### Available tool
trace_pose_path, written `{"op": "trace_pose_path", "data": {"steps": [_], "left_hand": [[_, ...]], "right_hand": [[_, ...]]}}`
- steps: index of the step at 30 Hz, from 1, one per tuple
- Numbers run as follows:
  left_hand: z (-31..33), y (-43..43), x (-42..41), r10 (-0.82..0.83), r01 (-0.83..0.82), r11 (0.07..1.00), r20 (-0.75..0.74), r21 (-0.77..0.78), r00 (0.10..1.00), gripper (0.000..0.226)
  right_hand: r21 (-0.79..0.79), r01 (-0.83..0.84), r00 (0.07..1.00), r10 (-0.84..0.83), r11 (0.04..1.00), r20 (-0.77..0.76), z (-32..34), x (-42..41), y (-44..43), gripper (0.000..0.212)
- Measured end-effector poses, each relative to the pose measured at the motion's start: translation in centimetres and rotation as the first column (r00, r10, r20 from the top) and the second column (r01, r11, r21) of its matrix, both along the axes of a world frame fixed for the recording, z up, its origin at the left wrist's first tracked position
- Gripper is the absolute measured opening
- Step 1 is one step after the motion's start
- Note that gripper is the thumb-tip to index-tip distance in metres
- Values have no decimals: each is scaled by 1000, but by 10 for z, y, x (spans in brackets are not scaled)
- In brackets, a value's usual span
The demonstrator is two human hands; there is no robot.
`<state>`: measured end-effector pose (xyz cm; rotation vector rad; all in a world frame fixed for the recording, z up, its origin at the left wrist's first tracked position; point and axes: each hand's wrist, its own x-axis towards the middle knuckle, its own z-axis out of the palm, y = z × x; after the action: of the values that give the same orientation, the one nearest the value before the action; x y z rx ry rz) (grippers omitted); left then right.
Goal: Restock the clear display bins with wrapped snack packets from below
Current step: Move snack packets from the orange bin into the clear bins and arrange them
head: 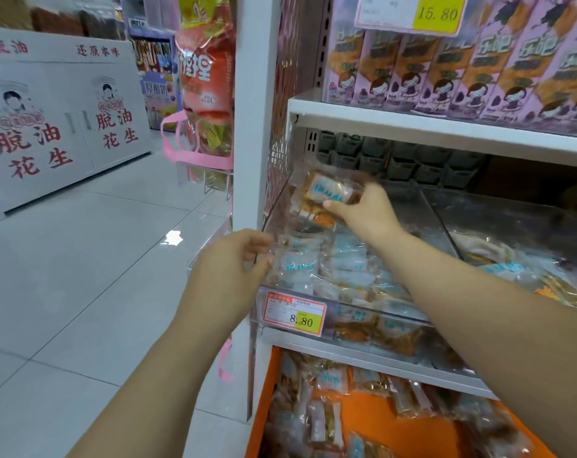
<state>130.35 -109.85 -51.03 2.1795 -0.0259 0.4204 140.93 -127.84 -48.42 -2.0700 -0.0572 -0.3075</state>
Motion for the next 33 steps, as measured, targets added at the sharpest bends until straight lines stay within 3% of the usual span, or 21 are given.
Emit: {"op": "trace_pose_path", "data": {"steps": [4, 8, 10, 13, 20, 27, 30, 33], "left_hand": [[-5, 1, 7, 11, -11, 1000, 4, 25, 1000, 23], [-7, 1, 10, 36, -36, 999, 11, 9, 999, 22], [-6, 0, 11, 49, -49, 999, 12, 13, 999, 21], [-6, -2, 11, 65, -65, 998, 7, 22, 998, 21], [-7, -3, 10, 72, -72, 997, 0, 33, 997, 21], [-6, -3, 8, 61, -61, 998, 1, 14, 998, 21], [-6, -3, 7, 43, -43, 999, -7, 17, 999, 23], [-7, -4, 7, 36, -36, 999, -15, 31, 999, 24]], "right_hand": [[-129, -78, 997, 75, 989, -29, -25, 24, 15, 38], [-162, 49, 998, -43, 986, 43, -40, 37, 18, 45], [-150, 34, 999, -39, 988, -30, -38, 42, 18, 51], [-110, -112, 981, 92, 988, -170, -29, 39, 18, 46], [-104, 46, 999, -48, 993, -11, -28, 48, 23, 40], [-297, -10, 993, -25, 955, -111, -36, 44, 18, 62], [-232, 44, 999, -48, 972, -9, -35, 35, 19, 89], [-180, 53, 994, -35, 982, 100, -34, 31, 18, 99]]}}
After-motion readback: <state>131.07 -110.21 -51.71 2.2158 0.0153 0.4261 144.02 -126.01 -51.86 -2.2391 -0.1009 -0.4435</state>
